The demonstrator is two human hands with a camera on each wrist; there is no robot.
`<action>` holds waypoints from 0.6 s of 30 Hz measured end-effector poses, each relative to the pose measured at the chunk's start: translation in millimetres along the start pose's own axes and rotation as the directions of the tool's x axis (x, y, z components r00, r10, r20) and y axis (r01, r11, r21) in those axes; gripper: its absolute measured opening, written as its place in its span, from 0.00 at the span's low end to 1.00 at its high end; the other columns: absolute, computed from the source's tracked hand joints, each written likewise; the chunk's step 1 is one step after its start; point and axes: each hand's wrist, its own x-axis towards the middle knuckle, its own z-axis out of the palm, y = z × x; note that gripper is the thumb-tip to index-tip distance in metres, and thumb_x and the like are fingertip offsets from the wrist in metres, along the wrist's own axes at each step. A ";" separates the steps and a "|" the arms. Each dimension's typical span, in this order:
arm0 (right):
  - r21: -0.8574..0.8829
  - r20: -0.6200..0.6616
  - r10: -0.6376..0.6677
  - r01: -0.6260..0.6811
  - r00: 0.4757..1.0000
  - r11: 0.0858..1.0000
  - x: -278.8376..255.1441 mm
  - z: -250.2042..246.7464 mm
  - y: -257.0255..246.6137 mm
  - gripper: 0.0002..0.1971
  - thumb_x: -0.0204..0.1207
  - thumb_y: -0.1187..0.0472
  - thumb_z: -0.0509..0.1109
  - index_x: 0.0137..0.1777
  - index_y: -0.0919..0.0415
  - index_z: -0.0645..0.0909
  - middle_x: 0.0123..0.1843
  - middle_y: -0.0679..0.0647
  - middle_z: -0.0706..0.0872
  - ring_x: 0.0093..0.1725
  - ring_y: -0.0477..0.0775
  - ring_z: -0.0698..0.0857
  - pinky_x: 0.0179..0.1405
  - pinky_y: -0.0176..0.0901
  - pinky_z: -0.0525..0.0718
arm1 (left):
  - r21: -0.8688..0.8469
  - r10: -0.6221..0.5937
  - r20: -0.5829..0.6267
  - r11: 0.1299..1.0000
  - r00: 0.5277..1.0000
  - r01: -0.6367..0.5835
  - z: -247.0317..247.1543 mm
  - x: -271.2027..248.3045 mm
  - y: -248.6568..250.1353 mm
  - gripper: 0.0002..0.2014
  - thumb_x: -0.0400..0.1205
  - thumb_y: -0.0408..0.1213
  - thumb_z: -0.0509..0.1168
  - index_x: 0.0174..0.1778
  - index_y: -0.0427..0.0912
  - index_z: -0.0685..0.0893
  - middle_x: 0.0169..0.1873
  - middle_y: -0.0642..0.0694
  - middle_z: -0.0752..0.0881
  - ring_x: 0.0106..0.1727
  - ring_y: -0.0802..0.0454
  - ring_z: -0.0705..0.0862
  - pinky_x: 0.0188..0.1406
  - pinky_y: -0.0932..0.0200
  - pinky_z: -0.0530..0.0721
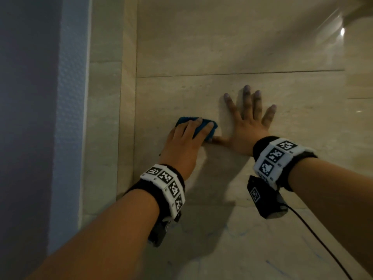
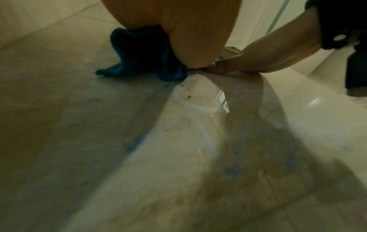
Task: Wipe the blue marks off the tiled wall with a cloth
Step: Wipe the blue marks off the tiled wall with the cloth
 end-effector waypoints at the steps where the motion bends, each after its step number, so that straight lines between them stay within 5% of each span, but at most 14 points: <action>1: 0.001 0.001 -0.001 0.001 1.000 1.000 -0.2 -0.2 -0.4 0.60 0.57 0.16 0.55 0.75 0.38 0.18 0.76 0.54 0.14 0.76 0.62 0.18 0.69 0.73 0.23 | 0.006 0.000 0.014 1.000 1.000 0.000 1.7 -4.7 -1.9 0.38 0.84 0.26 0.55 0.84 0.55 0.43 0.84 0.47 0.47 0.82 0.43 0.49 0.80 0.50 0.48; 10: -0.016 0.055 0.003 -0.002 0.998 1.000 -4.1 -7.8 -2.1 0.59 0.60 0.18 0.56 0.75 0.39 0.18 0.74 0.54 0.13 0.76 0.63 0.19 0.70 0.75 0.25 | 0.034 -0.006 0.125 0.999 0.992 0.001 7.3 -35.4 -13.4 0.40 0.84 0.25 0.53 0.83 0.55 0.37 0.84 0.47 0.43 0.83 0.44 0.46 0.80 0.50 0.48; 14: -0.003 0.073 0.016 -0.016 0.997 1.000 -15.0 -13.1 -5.2 0.58 0.60 0.18 0.56 0.77 0.39 0.21 0.78 0.54 0.17 0.78 0.61 0.22 0.72 0.73 0.27 | 0.018 0.011 0.023 1.000 1.000 -0.011 8.9 -44.1 -13.7 0.40 0.81 0.26 0.61 0.85 0.49 0.48 0.84 0.41 0.54 0.82 0.41 0.59 0.78 0.45 0.61; 18: -0.009 0.122 0.027 -0.027 0.992 1.000 -31.9 -0.7 -12.2 0.59 0.61 0.19 0.59 0.76 0.38 0.21 0.77 0.53 0.16 0.78 0.61 0.21 0.73 0.72 0.29 | 0.076 -0.016 0.163 0.997 0.987 0.004 7.5 -50.3 -15.6 0.35 0.86 0.29 0.50 0.83 0.47 0.35 0.84 0.42 0.43 0.84 0.43 0.48 0.80 0.48 0.51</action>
